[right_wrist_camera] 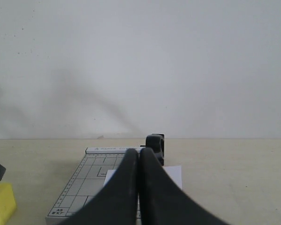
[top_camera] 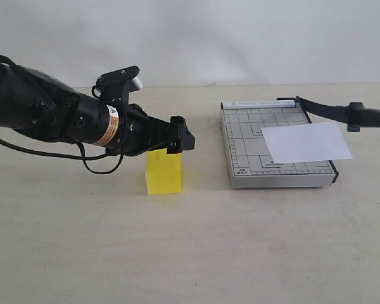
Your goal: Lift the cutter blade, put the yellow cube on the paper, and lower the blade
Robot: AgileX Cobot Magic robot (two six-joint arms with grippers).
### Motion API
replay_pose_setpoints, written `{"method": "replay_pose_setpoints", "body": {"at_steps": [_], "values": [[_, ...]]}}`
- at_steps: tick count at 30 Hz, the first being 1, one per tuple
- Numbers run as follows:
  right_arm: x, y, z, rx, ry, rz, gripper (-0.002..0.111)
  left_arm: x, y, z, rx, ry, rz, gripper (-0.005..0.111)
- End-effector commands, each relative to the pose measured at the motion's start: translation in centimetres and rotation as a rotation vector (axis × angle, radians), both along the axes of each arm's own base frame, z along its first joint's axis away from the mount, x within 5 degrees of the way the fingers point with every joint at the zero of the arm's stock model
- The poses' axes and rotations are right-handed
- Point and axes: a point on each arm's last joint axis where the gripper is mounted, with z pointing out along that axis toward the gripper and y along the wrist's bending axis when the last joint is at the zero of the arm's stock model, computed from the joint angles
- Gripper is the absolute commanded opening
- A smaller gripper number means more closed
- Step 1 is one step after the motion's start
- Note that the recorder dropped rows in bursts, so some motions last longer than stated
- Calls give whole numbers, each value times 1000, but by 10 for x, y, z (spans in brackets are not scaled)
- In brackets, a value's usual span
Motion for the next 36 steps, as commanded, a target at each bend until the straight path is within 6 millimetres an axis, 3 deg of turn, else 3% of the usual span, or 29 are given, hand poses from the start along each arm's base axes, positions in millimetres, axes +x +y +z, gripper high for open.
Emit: {"method": "replay_pose_setpoints", "body": {"at_steps": [1,9,19,26,36], "values": [[-1,0,1,4,-13,-3,0,0,1,0,18,-20,-13,106],[-1,0,1,4,-13,-3,0,7,6,-4,61,-52,57,106],[-1,0,1,4,-13,-3,0,8,5,-36,110,13,58,106],[-1,0,1,4,-13,-3,0,12,5,-34,117,-8,76,106],[-1,0,1,4,-13,-3,0,26,-13,-38,66,6,38,106]]}}
